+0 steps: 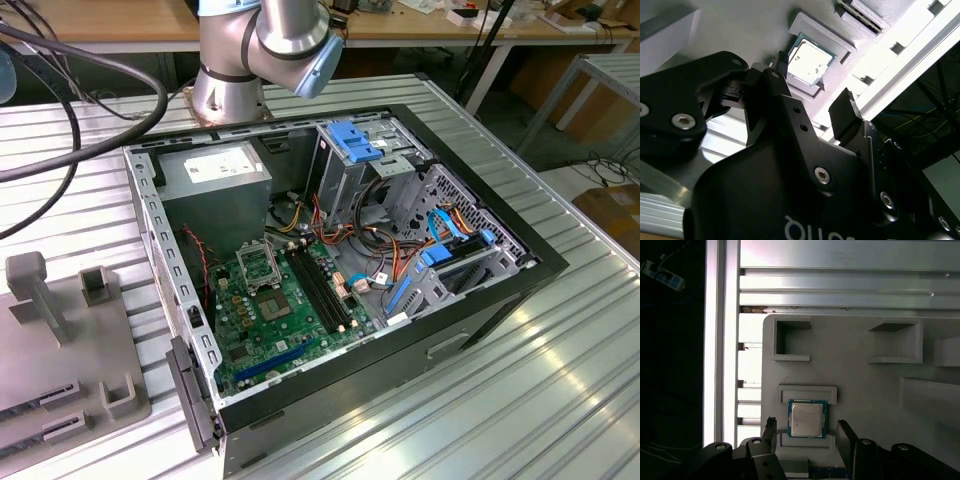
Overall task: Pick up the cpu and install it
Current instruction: 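Pick up the cpu and move it towards the insertion slot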
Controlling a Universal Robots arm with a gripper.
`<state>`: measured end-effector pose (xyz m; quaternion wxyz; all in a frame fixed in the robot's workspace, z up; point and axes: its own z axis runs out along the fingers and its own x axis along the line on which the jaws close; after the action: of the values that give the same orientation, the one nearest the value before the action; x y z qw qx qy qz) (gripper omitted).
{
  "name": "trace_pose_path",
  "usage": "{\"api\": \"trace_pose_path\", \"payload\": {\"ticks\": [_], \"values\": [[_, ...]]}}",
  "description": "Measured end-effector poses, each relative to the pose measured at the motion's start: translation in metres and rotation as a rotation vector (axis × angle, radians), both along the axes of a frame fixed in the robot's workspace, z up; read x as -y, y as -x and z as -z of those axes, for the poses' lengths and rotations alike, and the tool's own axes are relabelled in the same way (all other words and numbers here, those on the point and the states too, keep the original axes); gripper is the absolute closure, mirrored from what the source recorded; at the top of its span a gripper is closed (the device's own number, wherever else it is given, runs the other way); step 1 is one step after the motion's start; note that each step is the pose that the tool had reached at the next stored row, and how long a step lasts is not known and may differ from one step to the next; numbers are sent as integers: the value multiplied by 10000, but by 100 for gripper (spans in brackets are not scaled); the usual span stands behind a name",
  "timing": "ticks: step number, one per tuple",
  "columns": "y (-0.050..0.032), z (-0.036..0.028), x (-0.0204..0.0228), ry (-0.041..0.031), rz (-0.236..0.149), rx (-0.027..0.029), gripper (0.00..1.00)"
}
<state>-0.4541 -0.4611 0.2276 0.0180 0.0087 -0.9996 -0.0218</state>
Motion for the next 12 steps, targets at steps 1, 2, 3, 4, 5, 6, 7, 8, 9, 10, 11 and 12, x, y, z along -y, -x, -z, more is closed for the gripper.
{"api": "trace_pose_path", "payload": {"ticks": [1,2,3,4,5,6,7,8,9,10,11,12], "values": [[0,7,0,1,0,-1,40],[0,12,0,3,0,-3,40],[0,26,0,3,0,-3,40],[0,40,0,3,0,-3,40],[0,57,0,2,-1,-3,40],[0,65,0,3,0,-4,40],[0,75,0,3,5,-3,40],[1,85,0,3,23,-3,40],[1,92,0,3,37,-4,40],[1,97,1,3,46,-4,40],[1,101,1,4,47,-5,40],[1,111,1,3,47,-4,40]]}}
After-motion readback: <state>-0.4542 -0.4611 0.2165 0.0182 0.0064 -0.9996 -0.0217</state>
